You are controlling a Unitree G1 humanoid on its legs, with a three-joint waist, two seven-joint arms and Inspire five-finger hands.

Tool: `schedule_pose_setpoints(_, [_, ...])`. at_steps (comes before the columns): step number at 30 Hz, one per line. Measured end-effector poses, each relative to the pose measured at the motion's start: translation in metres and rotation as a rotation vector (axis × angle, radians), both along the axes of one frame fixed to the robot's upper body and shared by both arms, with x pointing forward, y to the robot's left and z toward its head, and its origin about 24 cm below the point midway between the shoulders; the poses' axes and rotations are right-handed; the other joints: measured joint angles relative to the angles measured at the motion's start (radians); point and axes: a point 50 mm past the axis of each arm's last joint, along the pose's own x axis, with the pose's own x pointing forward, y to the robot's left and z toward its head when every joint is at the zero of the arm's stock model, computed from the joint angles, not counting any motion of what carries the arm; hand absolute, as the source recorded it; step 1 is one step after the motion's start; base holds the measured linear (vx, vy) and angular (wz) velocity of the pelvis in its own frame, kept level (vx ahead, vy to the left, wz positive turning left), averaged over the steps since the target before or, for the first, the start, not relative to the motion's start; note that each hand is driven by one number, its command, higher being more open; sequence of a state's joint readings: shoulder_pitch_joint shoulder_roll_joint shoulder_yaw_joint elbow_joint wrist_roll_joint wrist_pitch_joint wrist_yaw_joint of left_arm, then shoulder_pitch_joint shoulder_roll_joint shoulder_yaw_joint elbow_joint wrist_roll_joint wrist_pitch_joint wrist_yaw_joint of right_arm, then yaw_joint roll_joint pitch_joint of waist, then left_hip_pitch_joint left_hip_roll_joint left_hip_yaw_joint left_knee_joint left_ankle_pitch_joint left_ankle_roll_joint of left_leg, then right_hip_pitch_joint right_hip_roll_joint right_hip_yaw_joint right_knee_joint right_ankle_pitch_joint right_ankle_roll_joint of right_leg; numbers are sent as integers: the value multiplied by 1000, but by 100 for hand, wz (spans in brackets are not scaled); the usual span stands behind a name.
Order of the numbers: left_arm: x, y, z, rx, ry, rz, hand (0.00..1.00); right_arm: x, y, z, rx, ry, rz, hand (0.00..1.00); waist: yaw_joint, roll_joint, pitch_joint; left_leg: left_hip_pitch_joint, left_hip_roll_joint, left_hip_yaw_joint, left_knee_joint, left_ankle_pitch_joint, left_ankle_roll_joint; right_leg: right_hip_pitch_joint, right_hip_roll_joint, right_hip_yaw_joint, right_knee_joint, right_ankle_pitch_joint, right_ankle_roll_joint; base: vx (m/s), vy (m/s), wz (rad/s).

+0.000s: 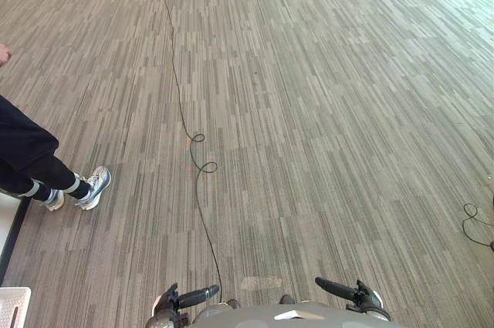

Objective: Pick up cushions and gather them together orderly.

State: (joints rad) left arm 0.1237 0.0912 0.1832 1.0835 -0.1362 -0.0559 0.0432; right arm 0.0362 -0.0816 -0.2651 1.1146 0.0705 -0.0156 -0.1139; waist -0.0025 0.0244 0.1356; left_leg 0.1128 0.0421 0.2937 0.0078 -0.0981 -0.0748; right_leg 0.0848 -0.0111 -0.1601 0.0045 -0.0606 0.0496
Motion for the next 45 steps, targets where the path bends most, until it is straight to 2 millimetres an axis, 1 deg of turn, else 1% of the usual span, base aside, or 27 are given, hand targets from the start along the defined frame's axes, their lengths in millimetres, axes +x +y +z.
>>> schedule_pose_setpoints(3, [2, 0, 0, -1, -5, -1, 100, 4, 4, 0, 10, -10, 6, 100, 1, -1, 8, 6, -1, -1, -4, 0, 0, 7, 0, -2, -6, 2, 0, 0, 0, 0])
schedule_pose_setpoints(4, [2, 0, 0, -1, -6, -2, 100, 8, 10, 0, 21, -14, 17, 100, 1, 0, 11, 5, -2, -2, -7, 1, 1, 7, 0, -5, -10, 4, 0, 0, 0, 0])
schedule_pose_setpoints(6, [3, -1, 0, -1, -6, -2, 100, 9, 15, -1, 33, -16, 18, 100, 1, 1, 12, 4, -4, -3, -12, 3, 5, 8, 0, -7, -17, 5, -2, -9, -6, 2])
schedule_pose_setpoints(8, [3, -1, 0, -2, -7, -4, 100, 10, 15, -1, 36, -17, 20, 100, 1, 0, 13, 4, -9, -7, -29, 11, 18, 8, -2, -17, -25, 7, -3, -26, -16, 9])
schedule_pose_setpoints(10, [3, -1, 0, -1, -8, -6, 100, 10, 15, -1, 36, -17, 21, 100, 1, -1, 14, 5, -10, -11, -36, 15, 22, 8, -2, -24, -25, 7, -3, -31, -14, 11])
schedule_pose_setpoints(16, [4, 1, 1, 1, -9, -11, 100, 11, 16, -1, 37, -19, 22, 100, 1, -6, 22, 15, -15, -22, -39, 16, 24, 23, -6, -33, -26, 7, -3, -33, -8, 5])
schedule_pose_setpoints(21, [4, 1, 1, 3, -9, -16, 100, 12, 17, 0, 38, -20, 32, 100, 1, -7, 23, 16, -19, -32, -54, 26, 39, 21, -6, -44, -27, 7, -3, -36, -17, 6])
schedule_pose_setpoints(24, [6, 1, 1, 7, -10, -29, 100, 13, 17, 0, 37, -22, 41, 100, 1, -9, 28, 16, -19, -30, -58, 28, 40, 20, -6, -45, -27, 7, -4, -32, -15, 0])
schedule_pose_setpoints(28, [8, 4, 2, 17, -15, -31, 100, 18, 20, 1, 30, -27, 87, 100, 1, -17, 41, 12, -20, -24, -59, 32, 36, 9, -6, -39, -29, 11, -7, -31, -16, -6])
schedule_pose_setpoints(35, [11, 5, 3, 25, -21, -21, 100, 27, 21, 4, 7, -50, 140, 100, -2, -8, 60, 9, -20, -3, -57, 33, 32, 4, -6, -24, -39, 32, 0, -23, -10, -8])
schedule_pose_setpoints(41, [13, 6, 4, 32, -26, -12, 100, 31, 23, 5, -1, -57, 173, 100, -3, -12, 68, 0, -20, -3, -47, 30, 27, 4, -7, -23, -50, 38, -1, -40, -20, -2])
schedule_pose_setpoints(44, [19, 6, 5, 34, -40, -15, 100, 32, 24, 5, 0, -62, 173, 100, -2, -18, 72, -49, -16, -4, 6, 18, 9, -15, -13, -36, -49, 38, -2, -50, -48, 11])
schedule_pose_setpoints(45, [23, 6, 6, 34, -50, -17, 100, 32, 24, 5, 0, -62, 171, 100, -3, -20, 80, -77, -12, -6, 51, 5, -7, -19, -18, -46, -47, 36, -4, -72, -74, 24])
